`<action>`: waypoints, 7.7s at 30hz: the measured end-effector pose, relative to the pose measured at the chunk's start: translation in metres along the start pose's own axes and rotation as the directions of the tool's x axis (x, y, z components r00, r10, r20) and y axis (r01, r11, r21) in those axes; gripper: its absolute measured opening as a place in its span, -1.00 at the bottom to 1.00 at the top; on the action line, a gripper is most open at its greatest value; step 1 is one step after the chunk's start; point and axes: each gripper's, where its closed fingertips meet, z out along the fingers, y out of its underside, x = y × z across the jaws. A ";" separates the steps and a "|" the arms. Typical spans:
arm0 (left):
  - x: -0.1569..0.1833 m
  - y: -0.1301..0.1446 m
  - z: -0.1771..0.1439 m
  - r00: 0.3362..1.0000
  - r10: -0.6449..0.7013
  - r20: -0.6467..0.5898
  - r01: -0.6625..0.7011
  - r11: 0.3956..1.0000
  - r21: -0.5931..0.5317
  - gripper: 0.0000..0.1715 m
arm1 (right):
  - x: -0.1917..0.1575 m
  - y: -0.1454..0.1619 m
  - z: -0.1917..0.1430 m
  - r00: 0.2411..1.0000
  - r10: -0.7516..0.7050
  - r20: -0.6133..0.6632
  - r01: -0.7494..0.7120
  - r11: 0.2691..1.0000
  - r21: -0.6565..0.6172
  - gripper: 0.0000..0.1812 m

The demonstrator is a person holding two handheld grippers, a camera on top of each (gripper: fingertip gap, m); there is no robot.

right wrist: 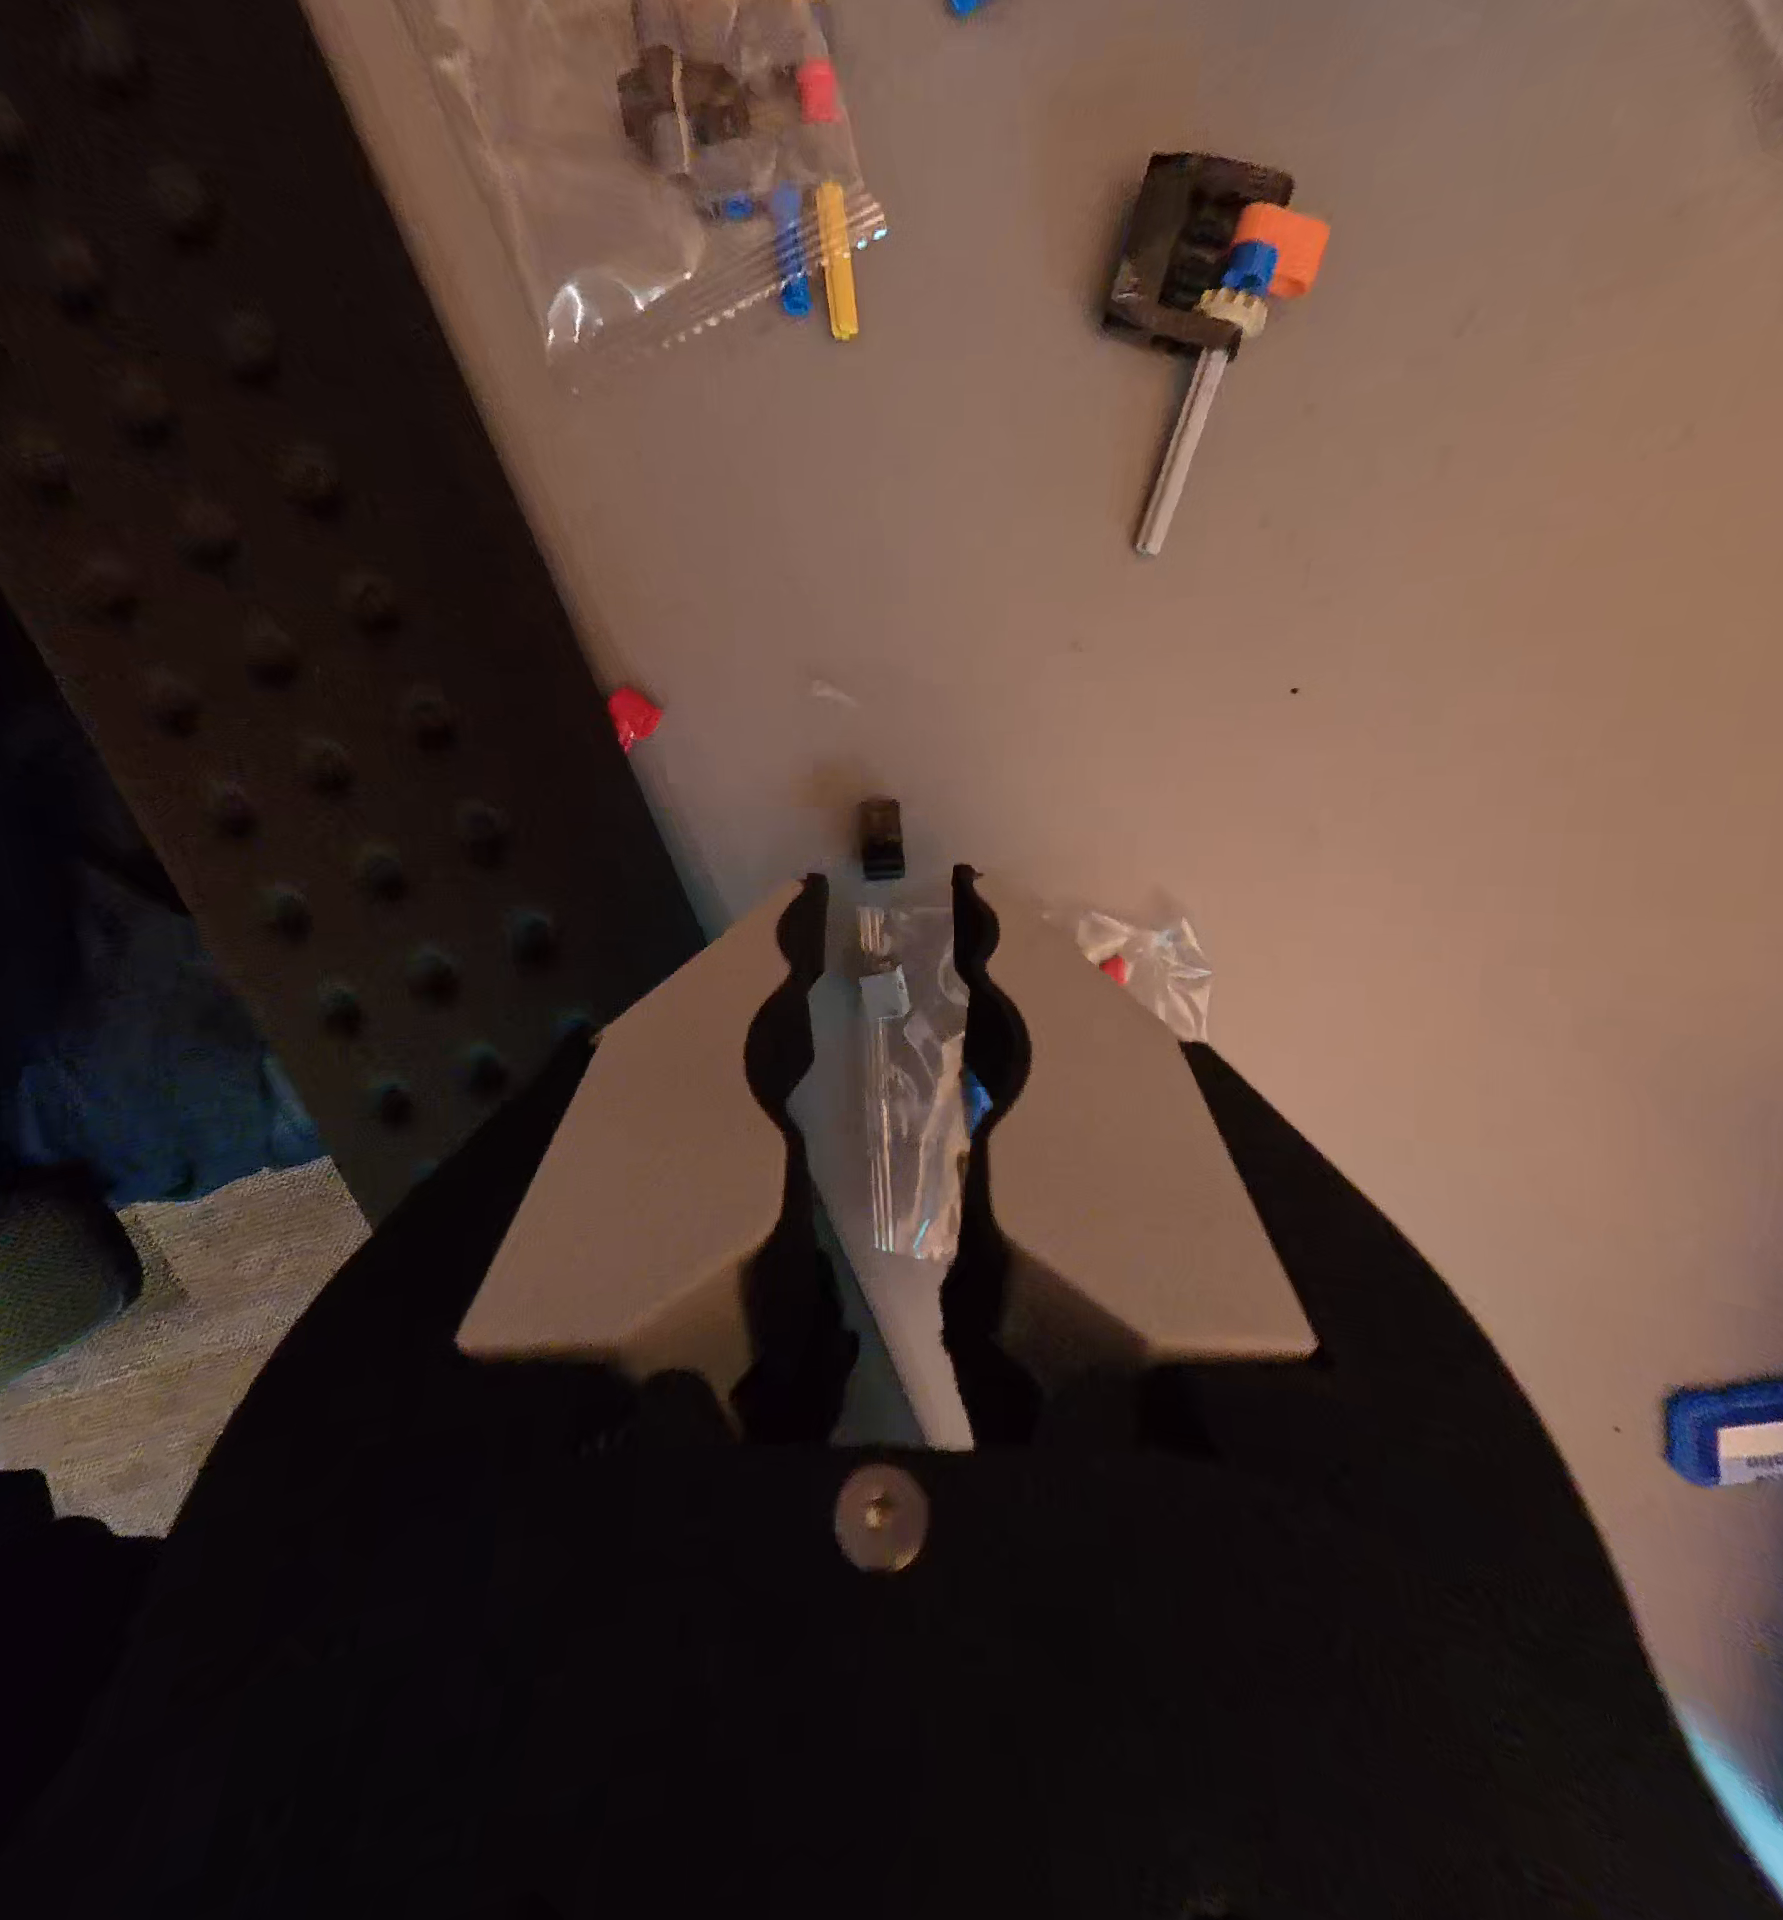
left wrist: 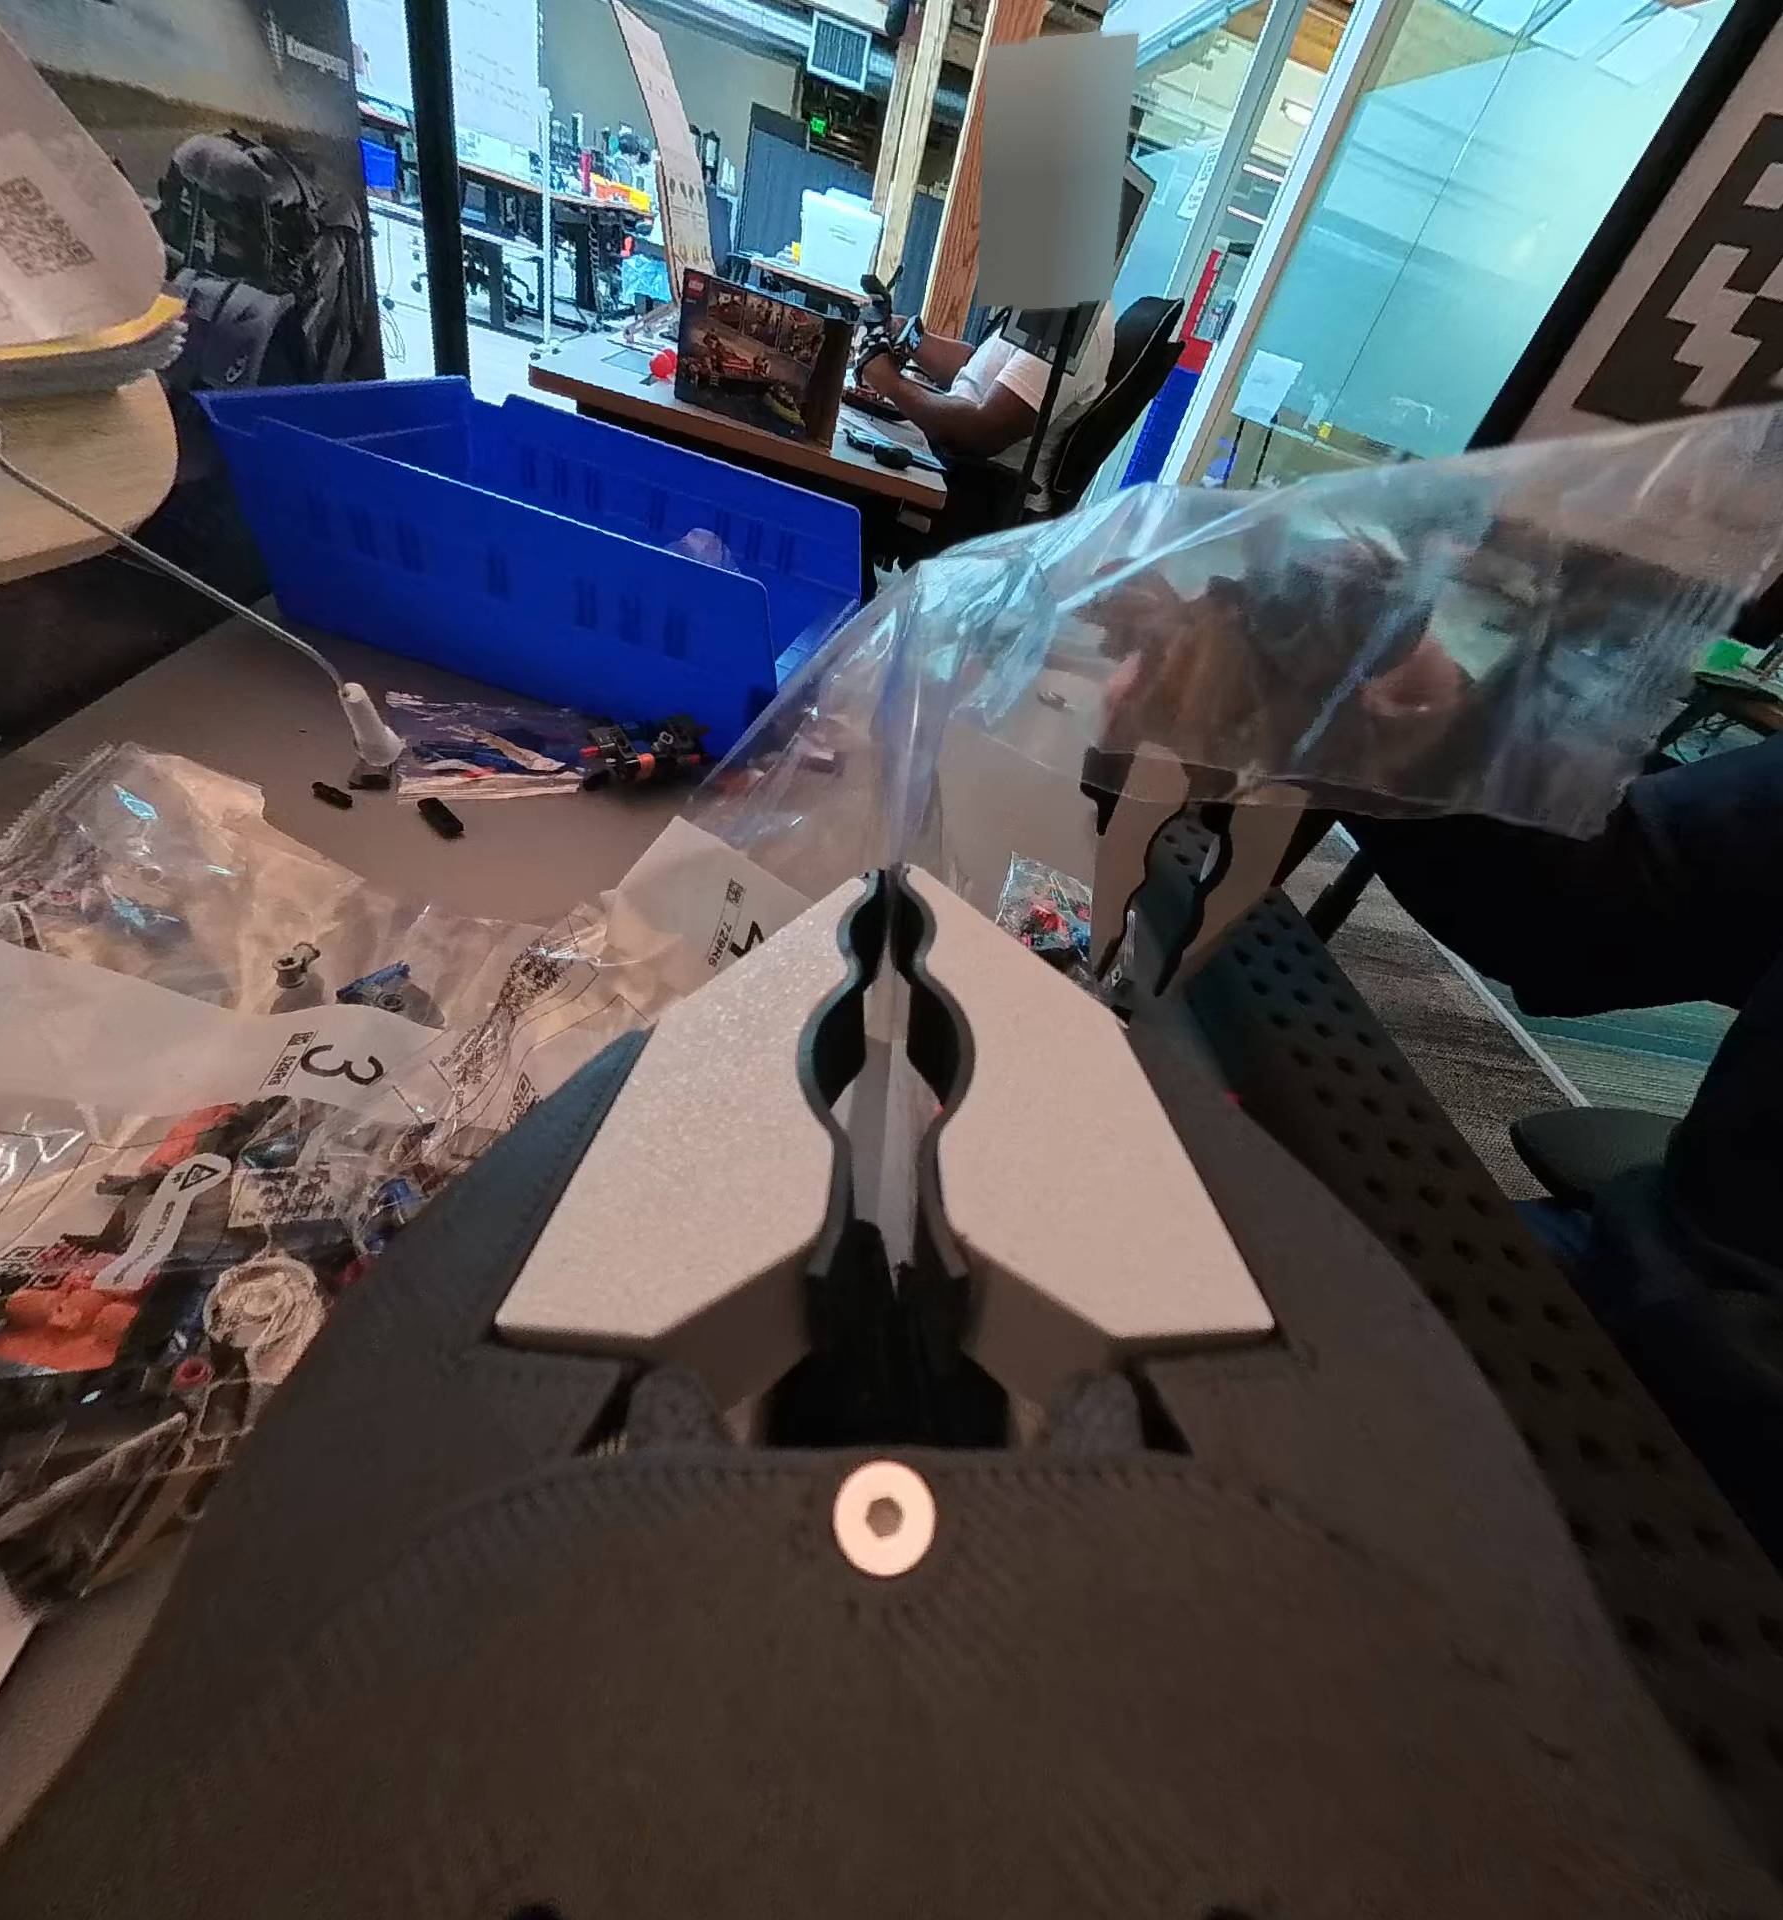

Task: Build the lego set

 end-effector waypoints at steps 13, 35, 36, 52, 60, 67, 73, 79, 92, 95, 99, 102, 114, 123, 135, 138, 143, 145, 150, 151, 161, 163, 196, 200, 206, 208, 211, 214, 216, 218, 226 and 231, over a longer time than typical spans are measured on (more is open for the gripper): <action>0.000 0.001 0.001 1.000 -0.002 -0.001 0.002 1.000 -0.003 -1.00 | 0.018 -0.025 -0.004 0.992 -0.056 -0.115 0.063 0.997 0.052 -0.94; -0.002 0.000 0.000 1.000 -0.007 -0.004 0.007 1.000 0.007 -1.00 | 0.109 -0.133 -0.048 0.946 0.034 -0.321 0.090 0.927 0.364 -0.94; -0.002 0.000 -0.001 1.000 -0.007 -0.004 0.008 1.000 0.008 -1.00 | 0.110 -0.133 -0.049 0.943 0.033 -0.330 0.094 0.928 0.361 -0.94; -0.002 0.002 0.000 1.000 -0.008 -0.004 0.008 1.000 -0.002 -1.00 | 0.095 -0.129 -0.021 0.967 -0.053 -0.251 0.114 0.965 0.236 -0.94; -0.003 0.001 -0.001 1.000 -0.011 -0.002 0.011 1.000 0.005 -1.00 | 0.100 -0.146 -0.043 0.969 0.019 -0.245 0.077 0.923 0.378 -0.94; -0.003 0.001 -0.001 1.000 -0.010 -0.002 0.010 1.000 0.004 -1.00 | 0.105 -0.144 -0.059 0.949 0.063 -0.309 0.070 0.913 0.401 -0.77; -0.004 0.001 -0.002 1.000 -0.009 0.002 0.009 1.000 -0.001 -1.00 | 0.062 -0.113 -0.070 0.971 0.014 -0.240 0.081 0.921 0.382 -0.75; -0.002 0.004 0.002 1.000 -0.007 -0.002 0.006 1.000 -0.017 -1.00 | -0.007 -0.044 -0.013 0.988 -0.153 0.002 0.152 0.985 0.081 -0.77; -0.001 0.005 0.002 1.000 -0.005 -0.002 0.004 1.000 -0.021 -1.00 | -0.051 -0.027 0.025 0.952 -0.229 0.205 0.233 0.972 0.008 -1.00; -0.001 0.005 0.003 1.000 -0.003 -0.002 0.003 1.000 -0.024 -1.00 | -0.053 -0.028 0.025 0.949 -0.216 0.229 0.219 0.976 0.012 -1.00; -0.001 0.004 0.002 1.000 -0.003 0.001 0.003 1.000 -0.021 -1.00 | -0.040 -0.029 0.029 0.960 -0.246 0.132 0.249 0.969 -0.007 -1.00; -0.001 0.005 0.003 1.000 -0.002 -0.001 0.002 1.000 -0.028 -1.00 | -0.025 -0.031 0.028 0.976 -0.202 0.082 0.203 0.979 -0.011 -1.00; 0.000 0.006 0.004 1.000 0.004 -0.001 -0.004 0.999 -0.036 -1.00 | -0.052 -0.027 0.026 0.952 -0.177 0.251 0.193 0.980 -0.042 -1.00; 0.001 0.008 0.006 1.000 0.005 -0.003 -0.005 0.999 -0.044 -1.00 | -0.016 -0.034 0.030 0.983 -0.186 -0.003 0.185 0.980 -0.078 -1.00; 0.001 0.007 0.004 1.000 0.006 -0.001 -0.006 0.999 -0.040 -1.00 | -0.007 -0.053 0.031 0.989 -0.146 -0.032 0.147 0.989 0.021 -0.68; 0.001 0.006 0.003 1.000 0.006 0.001 -0.006 0.999 -0.037 -1.00 | -0.008 -0.059 0.036 0.989 -0.144 -0.024 0.145 0.989 0.037 -0.73; 0.000 0.007 0.004 1.000 0.006 -0.001 -0.006 0.999 -0.040 -1.00 | -0.009 -0.058 0.039 0.985 -0.170 -0.024 0.170 0.985 0.020 -0.93; 0.000 0.006 0.004 1.000 0.006 0.000 -0.006 0.999 -0.038 -1.00 | -0.008 -0.058 0.039 0.984 -0.175 -0.029 0.175 0.984 0.016 -0.95; 0.001 0.006 0.004 1.000 0.007 0.001 -0.007 0.999 -0.039 -1.00 | -0.016 -0.063 0.039 0.984 -0.176 0.003 0.175 0.983 0.045 -0.83; 0.001 0.006 0.004 1.000 0.007 0.000 -0.007 0.999 -0.040 -1.00 | -0.017 -0.063 0.040 0.983 -0.181 0.005 0.181 0.983 0.043 -0.81; 0.001 0.006 0.003 1.000 0.007 0.000 -0.007 0.999 -0.038 -1.00 | -0.011 -0.064 0.040 0.975 -0.219 -0.038 0.219 0.976 0.018 -0.94; 0.001 0.006 0.003 1.000 0.006 0.000 -0.006 0.999 -0.036 -1.00 | -0.006 -0.068 0.032 0.976 -0.209 -0.060 0.212 0.976 0.042 -0.94; -0.002 0.004 0.000 1.000 -0.005 -0.003 0.005 1.000 -0.021 -1.00 | 0.064 -0.093 -0.043 0.968 -0.001 -0.250 0.072 0.959 0.276 -0.82; -0.001 0.005 0.001 1.000 -0.002 -0.002 0.002 1.000 -0.025 -1.00 | 0.054 -0.078 -0.033 0.975 0.002 -0.224 0.060 0.961 0.269 -0.83; -0.001 0.005 0.002 1.000 -0.002 0.000 0.002 1.000 -0.027 -1.00 | 0.044 -0.069 -0.007 0.989 0.021 -0.149 0.009 0.980 0.201 -0.72; -0.001 0.005 0.001 1.000 0.000 0.001 0.000 1.000 -0.029 -1.00 | 0.043 -0.069 0.008 0.988 0.005 -0.155 0.019 0.988 0.153 -0.72; -0.001 0.004 0.000 1.000 0.002 0.004 -0.001 1.000 -0.027 -1.00 | 0.047 -0.070 0.026 0.985 -0.007 -0.174 0.025 0.995 0.101 -0.73; -0.001 0.004 0.000 1.000 0.001 0.005 -0.001 1.000 -0.025 -1.00 | 0.051 -0.071 0.036 0.985 0.010 -0.171 0.006 0.996 0.090 -0.79; -0.001 0.004 0.000 1.000 0.002 0.005 -0.002 1.000 -0.027 -1.00 | 0.053 -0.072 0.037 0.985 0.020 -0.171 -0.002 0.995 0.105 -0.85; -0.001 0.004 0.000 1.000 0.003 0.004 -0.003 1.000 -0.030 -1.00 | 0.054 -0.071 0.037 0.984 0.017 -0.179 0.002 0.995 0.103 -0.97; -0.001 0.007 0.003 1.000 0.007 0.006 -0.006 0.999 -0.045 -1.00 | 0.045 -0.065 0.035 0.988 0.015 -0.153 0.000 0.995 0.102 -0.94; 0.000 0.007 0.004 1.000 0.007 0.006 -0.007 0.999 -0.049 -1.00 | 0.020 -0.086 0.030 0.993 -0.058 -0.105 0.076 0.983 0.169 -0.82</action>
